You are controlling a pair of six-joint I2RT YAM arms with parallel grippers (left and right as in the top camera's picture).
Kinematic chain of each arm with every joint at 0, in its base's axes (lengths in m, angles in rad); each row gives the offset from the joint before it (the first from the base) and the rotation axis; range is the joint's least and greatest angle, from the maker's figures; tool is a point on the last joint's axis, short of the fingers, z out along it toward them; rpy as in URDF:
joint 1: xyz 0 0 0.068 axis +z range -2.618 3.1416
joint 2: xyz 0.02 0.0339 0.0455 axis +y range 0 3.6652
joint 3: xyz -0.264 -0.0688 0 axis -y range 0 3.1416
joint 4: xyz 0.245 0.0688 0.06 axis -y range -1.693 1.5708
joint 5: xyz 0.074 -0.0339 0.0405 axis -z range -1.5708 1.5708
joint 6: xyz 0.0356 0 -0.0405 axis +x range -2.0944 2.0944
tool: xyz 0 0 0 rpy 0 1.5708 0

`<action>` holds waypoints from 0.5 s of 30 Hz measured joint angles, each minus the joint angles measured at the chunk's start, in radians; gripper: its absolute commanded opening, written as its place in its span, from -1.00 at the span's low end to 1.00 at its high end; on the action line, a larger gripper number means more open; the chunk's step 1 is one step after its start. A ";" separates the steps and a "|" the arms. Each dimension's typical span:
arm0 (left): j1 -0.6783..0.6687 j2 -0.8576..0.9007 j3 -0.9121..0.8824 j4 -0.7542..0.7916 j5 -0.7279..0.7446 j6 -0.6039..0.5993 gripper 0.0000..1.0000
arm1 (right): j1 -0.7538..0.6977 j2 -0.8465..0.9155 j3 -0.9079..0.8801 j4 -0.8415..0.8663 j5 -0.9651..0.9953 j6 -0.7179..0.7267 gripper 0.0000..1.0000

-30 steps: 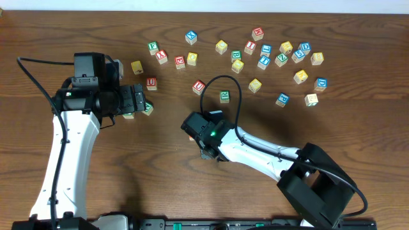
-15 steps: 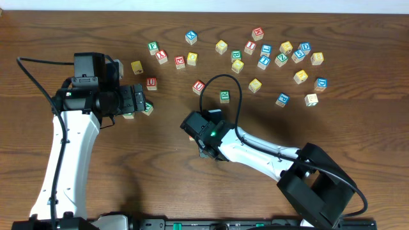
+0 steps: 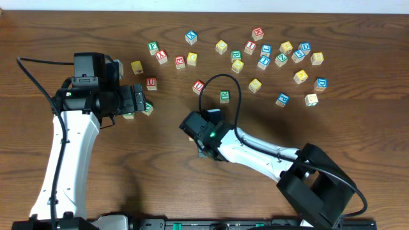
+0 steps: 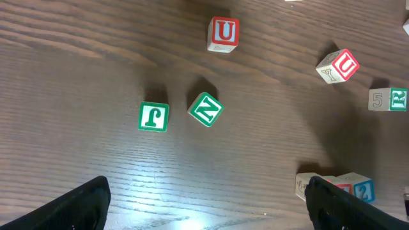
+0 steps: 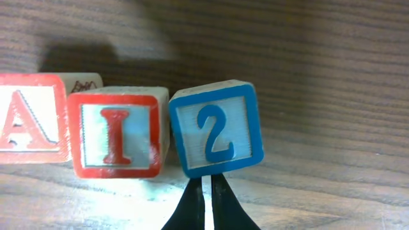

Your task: Spell out AI2

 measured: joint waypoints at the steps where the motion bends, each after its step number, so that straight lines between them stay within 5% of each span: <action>1: 0.000 0.000 0.000 0.000 0.000 0.000 0.92 | 0.004 0.000 0.000 0.000 0.000 0.000 -0.98; 15: 0.000 0.000 0.000 0.000 0.000 0.000 0.91 | 0.074 0.000 0.000 0.011 -0.027 0.000 -0.98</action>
